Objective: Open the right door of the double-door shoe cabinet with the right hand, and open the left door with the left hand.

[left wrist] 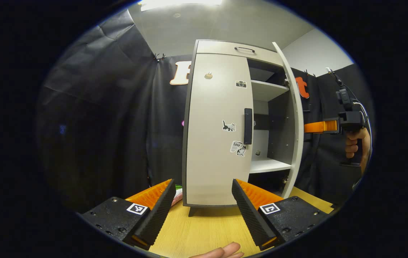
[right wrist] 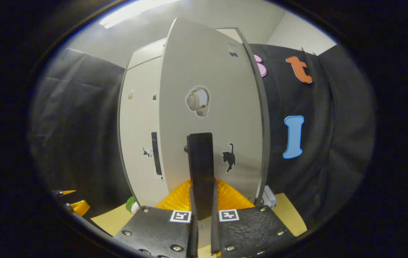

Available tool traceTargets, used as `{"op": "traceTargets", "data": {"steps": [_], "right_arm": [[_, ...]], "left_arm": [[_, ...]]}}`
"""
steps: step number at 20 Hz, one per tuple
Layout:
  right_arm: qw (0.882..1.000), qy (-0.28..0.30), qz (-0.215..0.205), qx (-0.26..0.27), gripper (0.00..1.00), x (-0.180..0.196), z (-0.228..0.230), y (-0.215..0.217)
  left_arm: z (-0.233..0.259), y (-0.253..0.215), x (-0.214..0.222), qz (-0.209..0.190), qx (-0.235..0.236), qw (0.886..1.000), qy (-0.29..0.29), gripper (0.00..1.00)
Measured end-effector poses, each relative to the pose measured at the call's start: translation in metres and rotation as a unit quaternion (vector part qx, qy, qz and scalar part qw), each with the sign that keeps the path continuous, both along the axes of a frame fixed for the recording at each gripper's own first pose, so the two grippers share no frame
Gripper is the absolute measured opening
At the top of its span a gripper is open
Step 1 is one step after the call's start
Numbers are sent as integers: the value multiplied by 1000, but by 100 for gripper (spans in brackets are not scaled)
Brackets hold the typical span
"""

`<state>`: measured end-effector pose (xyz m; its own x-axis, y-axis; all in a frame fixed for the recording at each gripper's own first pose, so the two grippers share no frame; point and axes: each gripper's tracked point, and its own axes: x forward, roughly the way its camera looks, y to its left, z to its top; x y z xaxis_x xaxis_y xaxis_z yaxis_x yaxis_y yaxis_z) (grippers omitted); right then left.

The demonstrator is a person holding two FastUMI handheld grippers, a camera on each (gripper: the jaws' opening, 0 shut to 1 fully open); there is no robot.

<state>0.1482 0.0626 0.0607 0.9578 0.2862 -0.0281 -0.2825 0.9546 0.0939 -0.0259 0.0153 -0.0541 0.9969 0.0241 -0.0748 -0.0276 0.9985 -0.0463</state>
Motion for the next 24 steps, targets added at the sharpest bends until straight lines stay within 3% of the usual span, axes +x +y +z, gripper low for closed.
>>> {"op": "traceTargets", "data": {"steps": [10, 11, 12, 16, 17, 18, 20, 24], "right_arm": [[999, -9, -44, -4, 13, -3, 1, -51], [999, -9, -54, 0, 12, -7, 4, -60], [998, -10, -65, -4, 4, -6, 3, -68], [991, -31, -127, -26, 2, 7, 8, -127], [994, -22, -104, -15, 7, 7, 4, -127], [995, -24, -93, 1, 1, 4, 6, -131], [997, -15, -75, 23, 4, 6, 3, -129], [996, -24, -85, 7, 4, 7, 2, -133]], "left_arm": [[-15, -44, 2, -45, 1, 999, 11, 98], [-16, -46, 2, -47, 1, 999, 12, 98], [-18, -48, 3, -49, 0, 999, 13, 98], [-26, -52, 7, -53, -7, 998, 23, 98], [-27, -51, 8, -52, -9, 998, 25, 98], [-28, -50, 9, -51, -9, 998, 27, 98], [-28, -48, 10, -50, -9, 998, 27, 98], [-24, -44, 10, -45, -1, 999, 23, 98]]}}
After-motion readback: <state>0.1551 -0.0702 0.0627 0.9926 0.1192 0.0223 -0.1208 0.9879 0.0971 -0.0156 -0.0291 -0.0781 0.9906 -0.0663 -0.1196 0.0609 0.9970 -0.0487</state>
